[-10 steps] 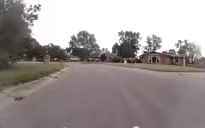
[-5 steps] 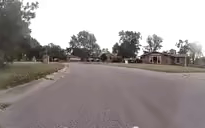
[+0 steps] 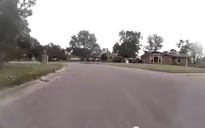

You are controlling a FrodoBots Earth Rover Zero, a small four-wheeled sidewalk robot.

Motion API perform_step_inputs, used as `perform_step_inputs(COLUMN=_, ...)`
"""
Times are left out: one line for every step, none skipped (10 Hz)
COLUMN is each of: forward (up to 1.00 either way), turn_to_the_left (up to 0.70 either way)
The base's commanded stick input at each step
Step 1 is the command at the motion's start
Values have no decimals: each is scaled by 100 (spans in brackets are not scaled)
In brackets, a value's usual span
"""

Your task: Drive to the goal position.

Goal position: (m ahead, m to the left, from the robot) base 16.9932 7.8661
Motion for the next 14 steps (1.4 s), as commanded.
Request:
perform_step_inputs(forward=70, turn_to_the_left=0)
perform_step_inputs(forward=70, turn_to_the_left=0)
perform_step_inputs(forward=70, turn_to_the_left=0)
perform_step_inputs(forward=70, turn_to_the_left=0)
perform_step_inputs(forward=70, turn_to_the_left=0)
perform_step_inputs(forward=70, turn_to_the_left=0)
perform_step_inputs(forward=70, turn_to_the_left=0)
perform_step_inputs(forward=70, turn_to_the_left=0)
perform_step_inputs(forward=70, turn_to_the_left=0)
perform_step_inputs(forward=70, turn_to_the_left=0)
perform_step_inputs(forward=70, turn_to_the_left=0)
perform_step_inputs(forward=70, turn_to_the_left=0)
perform_step_inputs(forward=70, turn_to_the_left=0)
perform_step_inputs(forward=70, turn_to_the_left=0)
